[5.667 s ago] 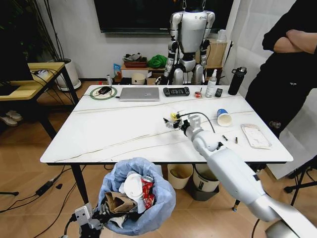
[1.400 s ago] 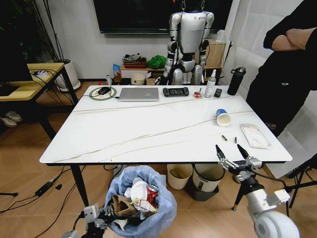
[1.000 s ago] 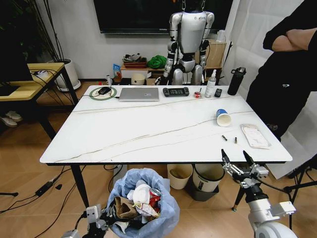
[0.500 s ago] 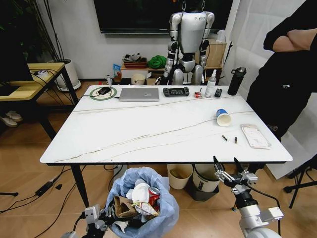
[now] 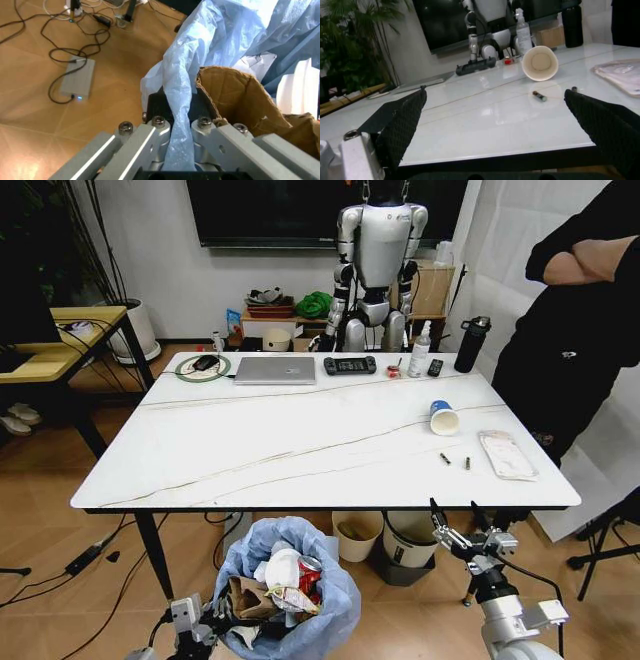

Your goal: Pick up the trash bin and place the trash from the table into it.

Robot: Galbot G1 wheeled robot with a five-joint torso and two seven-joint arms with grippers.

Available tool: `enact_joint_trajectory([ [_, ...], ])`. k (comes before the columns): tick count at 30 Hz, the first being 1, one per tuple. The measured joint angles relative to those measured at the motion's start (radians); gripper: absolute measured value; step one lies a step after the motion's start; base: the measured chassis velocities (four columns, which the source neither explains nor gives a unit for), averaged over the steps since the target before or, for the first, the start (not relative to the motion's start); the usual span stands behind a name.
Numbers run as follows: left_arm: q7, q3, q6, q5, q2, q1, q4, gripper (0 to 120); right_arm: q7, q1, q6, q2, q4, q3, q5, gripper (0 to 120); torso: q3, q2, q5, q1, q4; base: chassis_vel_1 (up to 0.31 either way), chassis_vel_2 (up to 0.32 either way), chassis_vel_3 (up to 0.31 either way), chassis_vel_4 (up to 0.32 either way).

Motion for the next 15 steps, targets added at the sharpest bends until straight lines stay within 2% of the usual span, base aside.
enact_joint_trajectory([
  [15,-0.003,0.001,0.002,0.001,-0.005,-0.003,0.003,0,0.000,0.009,0.009,-0.004,-0.013,-0.002,-0.001,100,0.000,0.000,-0.0002,0.000,0.0000,-0.143,-0.138,0.138,0.149],
])
